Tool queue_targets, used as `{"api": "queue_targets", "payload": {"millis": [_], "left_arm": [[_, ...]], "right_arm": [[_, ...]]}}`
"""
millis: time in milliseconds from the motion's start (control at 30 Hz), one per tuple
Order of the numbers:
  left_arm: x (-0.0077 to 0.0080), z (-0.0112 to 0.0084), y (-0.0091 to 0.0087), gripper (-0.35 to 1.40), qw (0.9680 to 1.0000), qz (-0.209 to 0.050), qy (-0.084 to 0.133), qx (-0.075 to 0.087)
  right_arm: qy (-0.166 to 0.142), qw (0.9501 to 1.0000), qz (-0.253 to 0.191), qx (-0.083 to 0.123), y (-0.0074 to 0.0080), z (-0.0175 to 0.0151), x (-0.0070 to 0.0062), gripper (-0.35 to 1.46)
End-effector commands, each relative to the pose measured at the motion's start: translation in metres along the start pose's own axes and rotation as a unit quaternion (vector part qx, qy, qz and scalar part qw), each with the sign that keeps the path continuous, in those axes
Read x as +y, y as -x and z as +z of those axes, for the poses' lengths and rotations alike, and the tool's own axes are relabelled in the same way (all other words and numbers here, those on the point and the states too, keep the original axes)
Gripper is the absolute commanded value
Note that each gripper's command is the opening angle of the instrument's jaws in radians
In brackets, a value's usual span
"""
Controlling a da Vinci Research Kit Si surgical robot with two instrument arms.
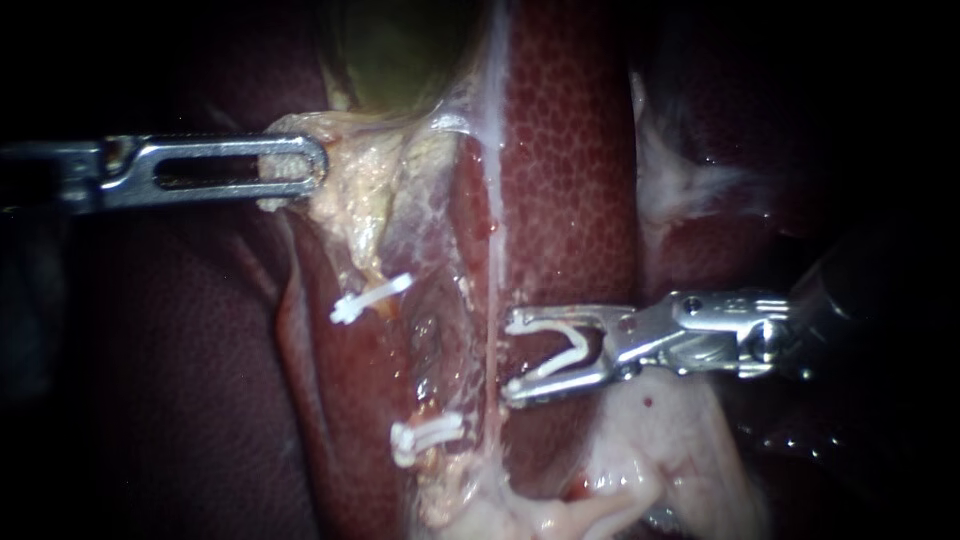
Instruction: Clipping first clip right tube
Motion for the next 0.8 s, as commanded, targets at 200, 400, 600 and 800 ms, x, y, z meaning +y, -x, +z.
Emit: {"api": "queue_targets", "payload": {"millis": [200, 400, 600, 800], "left_arm": [[0.0000, 0.0000, 0.0000, -0.35, 1.0000, 0.000, 0.000, 0.000], [0.0000, 0.0000, 0.0000, -0.35, 1.0000, 0.000, 0.000, 0.000], [0.0000, 0.0000, -0.0001, -0.35, 1.0000, 0.000, 0.000, 0.000], [0.0000, 0.0000, -0.0001, -0.35, 1.0000, 0.000, 0.000, 0.000]], "right_arm": [[-0.024, 0.9995, 0.020, 0.001, 0.0010, 0.0028, -0.0004, 0.59], [-0.059, 0.9965, 0.050, 0.032, 0.0010, 0.0042, -0.0004, 0.56], [-0.077, 0.9926, 0.073, 0.058, 0.0008, 0.0049, -0.0003, 0.56], [-0.087, 0.9915, 0.077, 0.058, 0.0009, 0.0049, -0.0002, 0.48]]}}
